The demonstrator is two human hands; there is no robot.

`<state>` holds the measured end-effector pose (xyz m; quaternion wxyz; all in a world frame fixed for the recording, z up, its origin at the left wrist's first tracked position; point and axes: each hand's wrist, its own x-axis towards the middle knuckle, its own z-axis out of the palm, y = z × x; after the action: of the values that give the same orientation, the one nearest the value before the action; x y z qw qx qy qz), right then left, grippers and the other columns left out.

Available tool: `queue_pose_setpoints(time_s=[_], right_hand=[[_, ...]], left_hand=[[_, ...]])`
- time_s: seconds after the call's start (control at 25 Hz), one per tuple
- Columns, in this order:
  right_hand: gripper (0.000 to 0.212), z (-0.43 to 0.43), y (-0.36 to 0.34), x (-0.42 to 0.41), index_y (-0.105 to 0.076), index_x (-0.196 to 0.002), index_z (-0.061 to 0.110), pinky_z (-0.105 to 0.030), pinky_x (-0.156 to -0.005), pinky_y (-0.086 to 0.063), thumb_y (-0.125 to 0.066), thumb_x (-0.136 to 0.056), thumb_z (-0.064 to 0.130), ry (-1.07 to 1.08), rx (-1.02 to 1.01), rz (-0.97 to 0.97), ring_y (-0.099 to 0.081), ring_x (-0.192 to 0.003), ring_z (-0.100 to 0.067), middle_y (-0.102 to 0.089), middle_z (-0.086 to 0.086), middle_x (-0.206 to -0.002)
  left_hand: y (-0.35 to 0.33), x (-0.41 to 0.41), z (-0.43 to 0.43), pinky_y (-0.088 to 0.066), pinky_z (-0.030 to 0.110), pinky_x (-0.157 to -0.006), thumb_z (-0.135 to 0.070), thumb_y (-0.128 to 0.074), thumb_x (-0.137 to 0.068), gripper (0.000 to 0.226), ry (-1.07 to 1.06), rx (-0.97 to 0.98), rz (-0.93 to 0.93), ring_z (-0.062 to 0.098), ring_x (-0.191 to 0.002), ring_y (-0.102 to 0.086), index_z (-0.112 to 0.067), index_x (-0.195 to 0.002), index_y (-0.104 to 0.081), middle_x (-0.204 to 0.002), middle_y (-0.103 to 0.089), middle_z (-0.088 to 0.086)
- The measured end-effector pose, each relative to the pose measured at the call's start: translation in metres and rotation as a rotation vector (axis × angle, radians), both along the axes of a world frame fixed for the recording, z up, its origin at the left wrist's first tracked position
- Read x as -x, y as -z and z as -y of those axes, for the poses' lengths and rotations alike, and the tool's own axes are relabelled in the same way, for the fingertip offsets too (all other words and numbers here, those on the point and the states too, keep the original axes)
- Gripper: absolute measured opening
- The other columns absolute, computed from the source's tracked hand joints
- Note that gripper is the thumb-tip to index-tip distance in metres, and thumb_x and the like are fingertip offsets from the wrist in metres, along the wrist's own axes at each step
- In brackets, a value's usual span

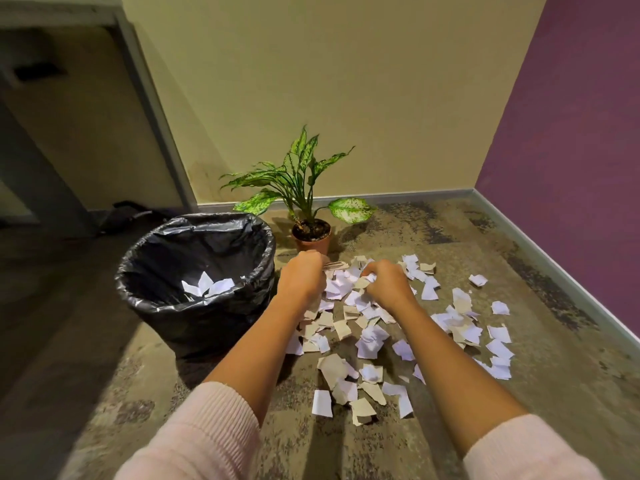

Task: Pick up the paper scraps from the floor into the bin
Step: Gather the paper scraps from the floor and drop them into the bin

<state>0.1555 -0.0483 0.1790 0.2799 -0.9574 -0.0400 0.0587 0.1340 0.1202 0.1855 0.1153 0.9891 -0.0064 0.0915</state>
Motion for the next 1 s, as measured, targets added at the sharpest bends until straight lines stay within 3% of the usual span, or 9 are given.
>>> queue_pose_setpoints(time_s=[0.2,0.32,0.48,0.72,1.0], right_hand=[[0.034,-0.040,-0.050,-0.005,-0.073,-0.101,0.020,-0.033,-0.072,-0.053,-0.062,-0.078,-0.001,-0.062,-0.048,0.106,-0.063,-0.086,-0.029,-0.069,-0.012,-0.103],[0.037,-0.069,-0.074,-0.010,-0.073,-0.105,0.020,-0.035,-0.073,-0.056,-0.066,-0.077,-0.003,-0.103,-0.071,0.112,-0.064,-0.089,-0.029,-0.067,-0.012,-0.104],[0.036,-0.109,-0.090,-0.017,-0.071,-0.109,0.019,-0.032,-0.077,-0.049,-0.062,-0.082,-0.003,-0.170,-0.067,0.169,-0.061,-0.101,-0.031,-0.066,-0.012,-0.112],[0.041,-0.180,-0.089,-0.022,-0.069,-0.114,0.018,-0.031,-0.076,-0.045,-0.057,-0.082,-0.006,-0.280,-0.066,0.187,-0.060,-0.105,-0.031,-0.062,-0.013,-0.118],[0.043,-0.246,-0.060,-0.021,-0.063,-0.120,0.016,-0.040,-0.091,-0.048,-0.061,-0.082,-0.003,-0.430,0.021,0.167,-0.050,-0.118,-0.030,-0.056,-0.014,-0.122]], left_hand=[[-0.050,0.004,-0.024,-0.047,0.036,-0.067,-0.021,-0.059,-0.082,0.020,-0.048,0.044,0.051,0.033,-0.090,-0.064,-0.023,-0.098,-0.072,-0.094,-0.068,0.008],[-0.071,0.009,-0.045,-0.045,0.036,-0.065,-0.010,-0.053,-0.083,0.025,-0.068,0.026,0.095,0.033,-0.089,-0.062,-0.022,-0.096,-0.071,-0.092,-0.068,0.008],[-0.089,0.009,-0.083,-0.043,0.035,-0.062,-0.007,-0.050,-0.084,0.027,-0.100,0.000,0.156,0.033,-0.086,-0.062,-0.021,-0.096,-0.070,-0.089,-0.064,0.007],[-0.070,0.014,-0.149,-0.044,0.036,-0.066,-0.013,-0.050,-0.087,0.025,-0.223,-0.015,0.137,0.032,-0.093,-0.061,-0.022,-0.102,-0.068,-0.099,-0.062,0.005],[-0.038,0.024,-0.204,-0.045,0.035,-0.067,-0.015,-0.053,-0.088,0.028,-0.321,-0.030,-0.019,0.029,-0.095,-0.061,-0.027,-0.109,-0.067,-0.104,-0.061,0.004]])
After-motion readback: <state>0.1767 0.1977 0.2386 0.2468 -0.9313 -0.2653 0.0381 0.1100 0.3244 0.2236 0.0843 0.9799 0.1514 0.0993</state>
